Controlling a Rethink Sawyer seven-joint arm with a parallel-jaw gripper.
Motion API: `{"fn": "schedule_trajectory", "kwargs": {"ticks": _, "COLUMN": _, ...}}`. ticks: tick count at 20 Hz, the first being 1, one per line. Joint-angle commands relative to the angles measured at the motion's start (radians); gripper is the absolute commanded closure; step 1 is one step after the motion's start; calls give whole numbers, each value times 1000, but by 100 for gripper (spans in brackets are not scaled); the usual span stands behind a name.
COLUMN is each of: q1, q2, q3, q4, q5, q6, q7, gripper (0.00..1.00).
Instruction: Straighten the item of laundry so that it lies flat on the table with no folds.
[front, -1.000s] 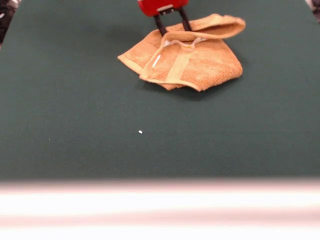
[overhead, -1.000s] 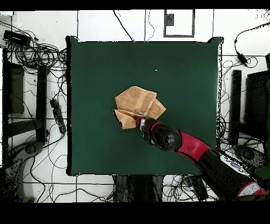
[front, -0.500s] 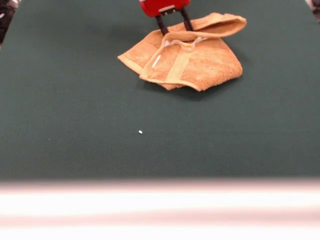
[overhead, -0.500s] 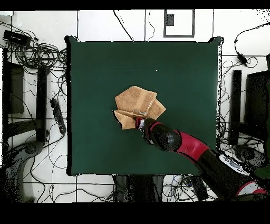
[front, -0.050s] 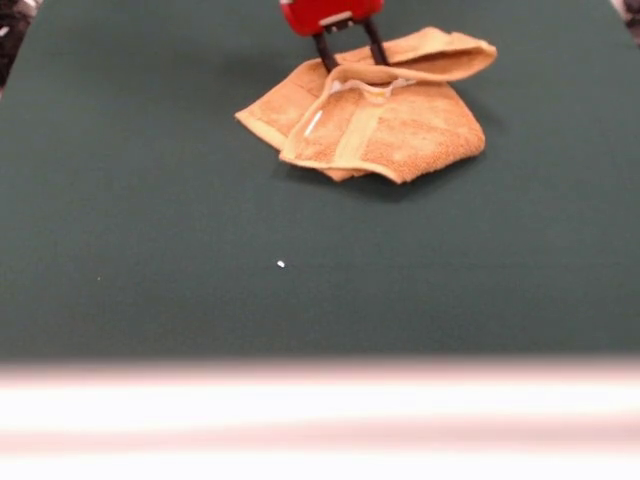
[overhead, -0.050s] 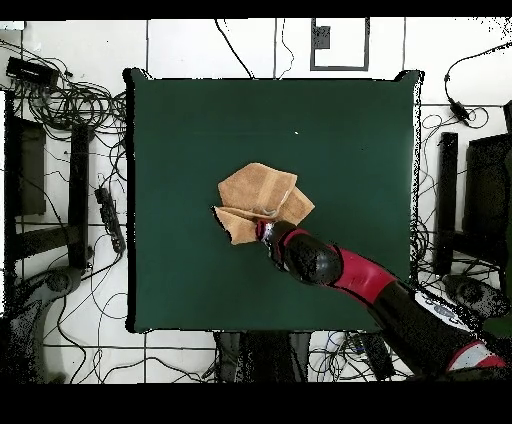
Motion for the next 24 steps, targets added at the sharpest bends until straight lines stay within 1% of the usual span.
{"fn": "schedule_trajectory", "kwargs": {"ticks": 1, "q1": 38, "q2": -26, "q3": 160, "q4": 7, "q5": -42, "q6": -85, "q7": 121, "gripper": 0}}
{"fn": "schedule_trajectory", "kwargs": {"ticks": 4, "q1": 43, "q2": -51, "q3": 189, "q4": 23, "q5": -71, "q6": -91, "q7": 107, "gripper": 0}}
{"fn": "schedule_trajectory", "kwargs": {"ticks": 7, "q1": 61, "q2": -62, "q3": 194, "q4": 20, "q5": -84, "q6": -89, "q7": 108, "gripper": 0}}
{"fn": "schedule_trajectory", "kwargs": {"ticks": 17, "q1": 125, "q2": -100, "q3": 175, "q4": 9, "q5": -58, "q6": -78, "q7": 146, "gripper": 0}}
{"fn": "schedule_trajectory", "kwargs": {"ticks": 24, "q1": 136, "q2": -120, "q3": 169, "q4": 0, "q5": -54, "q6": -58, "q7": 140, "gripper": 0}}
